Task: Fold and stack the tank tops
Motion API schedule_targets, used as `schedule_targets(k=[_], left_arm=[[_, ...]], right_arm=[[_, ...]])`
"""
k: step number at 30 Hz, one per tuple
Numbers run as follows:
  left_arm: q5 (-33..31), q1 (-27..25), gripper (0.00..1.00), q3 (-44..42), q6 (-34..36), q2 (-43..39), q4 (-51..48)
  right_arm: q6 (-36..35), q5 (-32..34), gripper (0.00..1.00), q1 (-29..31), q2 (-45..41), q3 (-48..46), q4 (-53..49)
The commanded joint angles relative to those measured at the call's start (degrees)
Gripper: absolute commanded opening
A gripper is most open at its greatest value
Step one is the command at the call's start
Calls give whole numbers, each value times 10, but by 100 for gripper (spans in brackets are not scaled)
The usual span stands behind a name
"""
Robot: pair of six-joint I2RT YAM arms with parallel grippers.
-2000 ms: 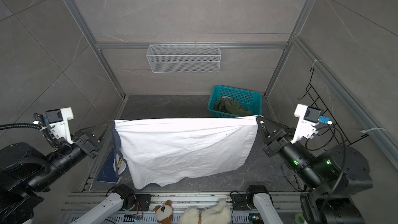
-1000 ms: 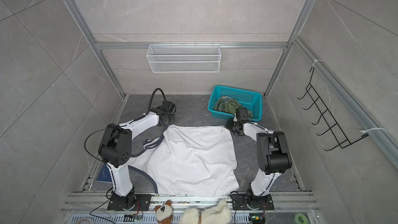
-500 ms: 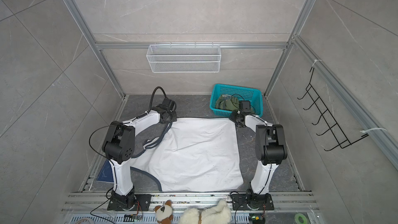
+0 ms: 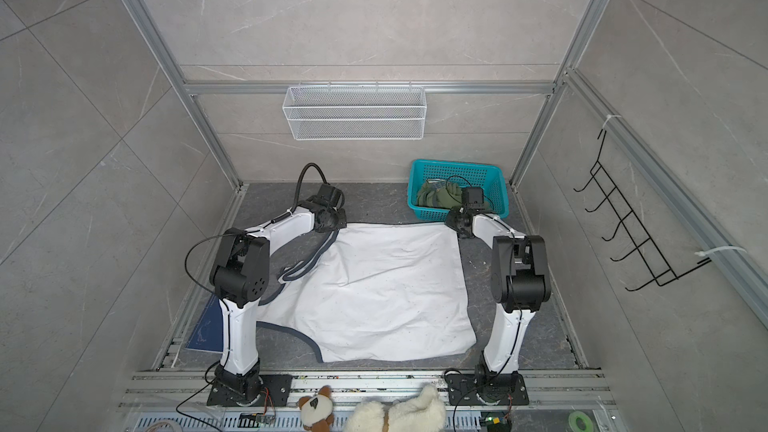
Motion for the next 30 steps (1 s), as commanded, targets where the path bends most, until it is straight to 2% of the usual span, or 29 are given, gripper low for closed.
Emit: schedule_targets(k=[1, 2, 4, 6, 9, 12, 17, 20, 24, 27, 30], left_arm=[[9, 6, 25, 56, 20, 18, -42], [13, 8, 36, 72, 23, 19, -62], [18, 9, 52, 98, 26, 13, -104], [14, 10, 64, 104, 24, -16, -144], [10, 18, 73, 47, 14, -101, -164], [3, 32, 75, -48, -7, -207, -181], [-81, 43, 75, -203, -56, -349, -252], [-64, 68, 74, -278, -73, -393, -247], [-33, 88, 72, -339, -73, -404, -214], [-14, 92, 63, -348, -75, -390, -195], [-18, 94, 59, -351, -76, -365, -190]], right_arm=[[-8, 7, 42, -3, -4, 2, -17], [-7, 9, 48, -3, -15, -3, -18], [-9, 11, 59, -2, -45, -13, -23], [-9, 15, 67, 0, -85, -28, -37], [-5, 0, 69, 8, -145, -65, -49], [0, -11, 69, 25, -199, -113, -61], [9, -35, 69, 42, -287, -203, -60], [13, -43, 69, 44, -325, -234, -66], [17, -59, 70, 44, -371, -259, -77], [11, -68, 70, 44, -389, -266, -88], [9, -68, 70, 43, -403, -277, -96]])
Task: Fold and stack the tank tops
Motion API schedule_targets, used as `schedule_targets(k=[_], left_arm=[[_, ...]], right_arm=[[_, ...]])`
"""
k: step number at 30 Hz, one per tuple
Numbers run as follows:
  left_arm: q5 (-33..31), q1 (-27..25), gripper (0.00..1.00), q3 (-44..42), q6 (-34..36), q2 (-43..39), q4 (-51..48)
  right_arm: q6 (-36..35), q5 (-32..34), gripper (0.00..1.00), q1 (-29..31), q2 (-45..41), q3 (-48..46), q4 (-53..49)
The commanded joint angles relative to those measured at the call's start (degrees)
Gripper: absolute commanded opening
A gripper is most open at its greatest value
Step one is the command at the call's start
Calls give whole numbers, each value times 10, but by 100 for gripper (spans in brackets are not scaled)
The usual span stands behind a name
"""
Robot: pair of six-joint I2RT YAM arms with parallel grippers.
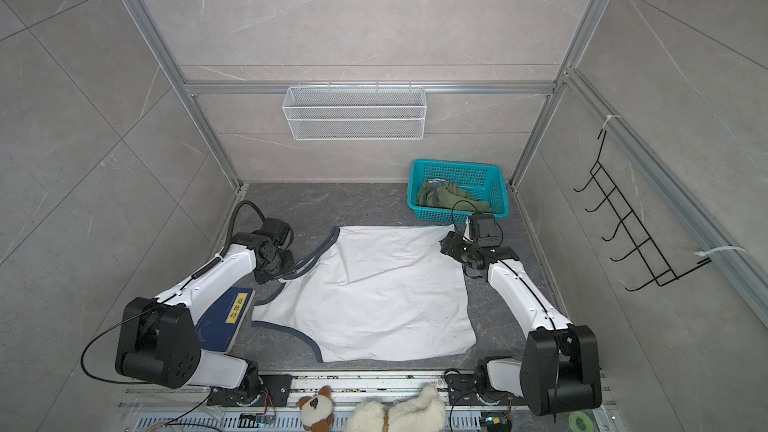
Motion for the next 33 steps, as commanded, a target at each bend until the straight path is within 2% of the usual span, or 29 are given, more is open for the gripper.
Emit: schedule_targets(k=[1, 5, 13, 20, 27, 33], left_arm=[[12, 4, 57, 6, -8, 19, 23], [6, 5, 47, 6, -6, 37, 27], [0, 8, 35, 4, -2, 67, 44], [0, 8, 14, -2, -4, 68, 49], [-3, 10, 0, 6, -4, 67, 45], [-28, 19, 0, 83, 1, 65, 5]], right_arm=[[1, -13, 70, 0, -22, -19, -23], [-2, -14, 70, 0, -37, -34, -25], [-7, -21, 70, 0, -36, -38, -28], [-9, -23, 70, 0, -33, -39, -31], [-6, -23, 70, 0, -34, -37, -32], [-8, -23, 70, 1, -32, -26, -36]])
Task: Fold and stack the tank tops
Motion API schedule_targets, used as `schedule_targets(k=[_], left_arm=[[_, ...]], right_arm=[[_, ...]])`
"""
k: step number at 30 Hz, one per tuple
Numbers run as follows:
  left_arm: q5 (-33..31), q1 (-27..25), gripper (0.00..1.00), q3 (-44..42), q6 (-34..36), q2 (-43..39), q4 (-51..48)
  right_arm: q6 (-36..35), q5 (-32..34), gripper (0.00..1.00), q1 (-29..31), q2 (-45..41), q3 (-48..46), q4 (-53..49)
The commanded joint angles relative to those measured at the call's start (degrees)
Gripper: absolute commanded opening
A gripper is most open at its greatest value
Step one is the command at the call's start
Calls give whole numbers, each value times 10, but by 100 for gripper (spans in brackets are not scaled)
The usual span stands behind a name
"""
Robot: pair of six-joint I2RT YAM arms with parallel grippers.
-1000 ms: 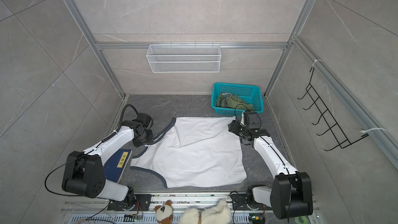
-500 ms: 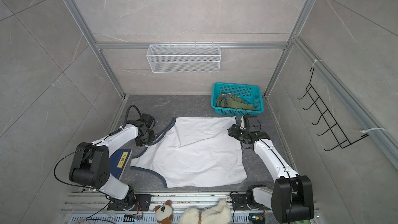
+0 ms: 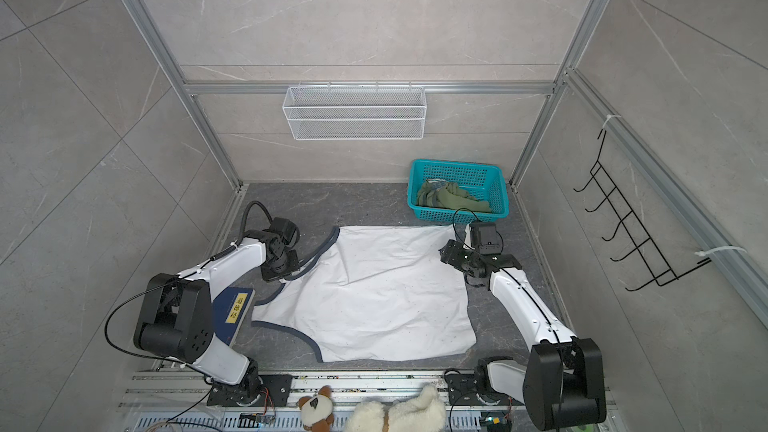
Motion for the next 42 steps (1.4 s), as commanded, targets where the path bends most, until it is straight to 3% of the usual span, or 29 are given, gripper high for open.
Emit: schedule_targets(k=[1, 13, 17, 20, 21, 24, 29, 31, 34, 36, 42], left_arm=[[-29, 17, 0, 74, 4, -6, -25], [-3, 126, 0, 344, 29, 211, -115], [-19, 152, 0, 348, 24, 239, -130], [3, 167, 1, 344, 41, 249, -104], [11, 167, 15, 349, 48, 255, -100], [40, 158, 35, 356, 70, 256, -101], [-33, 105, 55, 338, 71, 192, -107], [-43, 72, 58, 329, 71, 165, -99], [54, 39, 58, 305, 80, 151, -32], [123, 26, 57, 306, 85, 166, 1], [201, 5, 52, 351, 100, 257, 43]], right_arm=[[-7, -5, 70, 0, -2, 13, -14], [-11, -6, 70, 1, 26, 18, -3], [-13, 9, 70, 2, 35, 16, -5], [-8, 8, 70, 2, 47, 16, 8], [-5, 5, 70, 2, 53, 18, 15], [-1, 3, 70, 15, 78, 30, 34], [1, 23, 69, 43, 131, 71, 52], [-1, 37, 69, 44, 150, 84, 60], [-6, 73, 68, 39, 184, 112, 60], [-4, 75, 67, 27, 214, 133, 65], [-9, 51, 64, 3, 284, 183, 83]])
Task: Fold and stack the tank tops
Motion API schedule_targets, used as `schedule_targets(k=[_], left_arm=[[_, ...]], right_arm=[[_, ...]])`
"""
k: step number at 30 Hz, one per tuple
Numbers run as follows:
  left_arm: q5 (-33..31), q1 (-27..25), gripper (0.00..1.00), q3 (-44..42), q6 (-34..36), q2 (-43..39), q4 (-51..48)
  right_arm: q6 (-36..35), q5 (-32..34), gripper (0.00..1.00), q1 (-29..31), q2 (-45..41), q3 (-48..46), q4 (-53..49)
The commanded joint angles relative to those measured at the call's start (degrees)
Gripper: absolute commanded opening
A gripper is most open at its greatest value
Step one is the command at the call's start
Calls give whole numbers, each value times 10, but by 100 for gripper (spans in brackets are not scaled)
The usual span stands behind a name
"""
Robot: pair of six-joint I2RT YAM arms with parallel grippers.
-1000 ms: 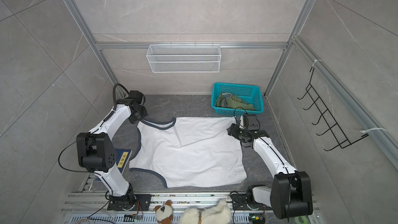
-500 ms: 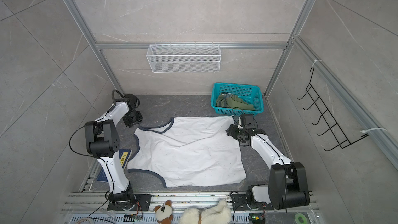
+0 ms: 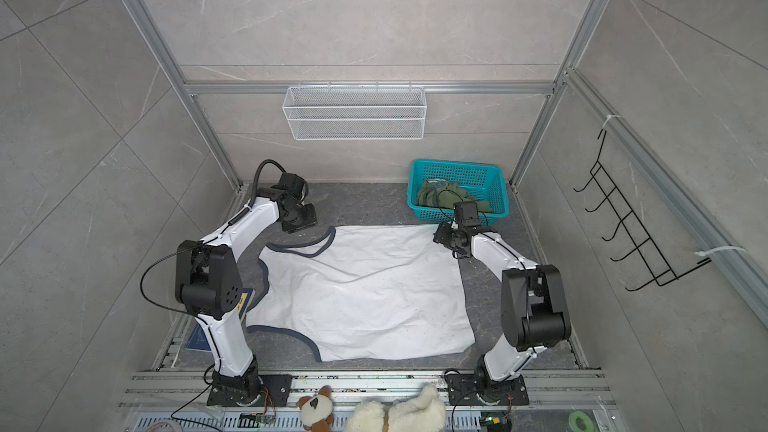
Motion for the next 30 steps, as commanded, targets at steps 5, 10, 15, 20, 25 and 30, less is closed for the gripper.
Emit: schedule_targets(k=[5, 10, 15, 20, 25, 30], left_arm=[[89, -11, 48, 41, 27, 85, 58], [112, -23, 44, 56, 24, 112, 79], [114, -35, 38, 86, 25, 146, 70], [116, -36, 30, 108, 23, 174, 61], [84, -42, 33, 113, 22, 169, 40], [57, -53, 45, 75, 29, 121, 50]], right_arm=[[-6, 1, 64, -20, 54, 35, 37], [-2, -8, 64, -31, 82, 39, 64], [0, -20, 64, -38, 110, 50, 78], [0, -22, 63, -43, 124, 55, 81], [-1, -23, 63, -48, 124, 55, 79], [0, -33, 63, -48, 119, 48, 83]])
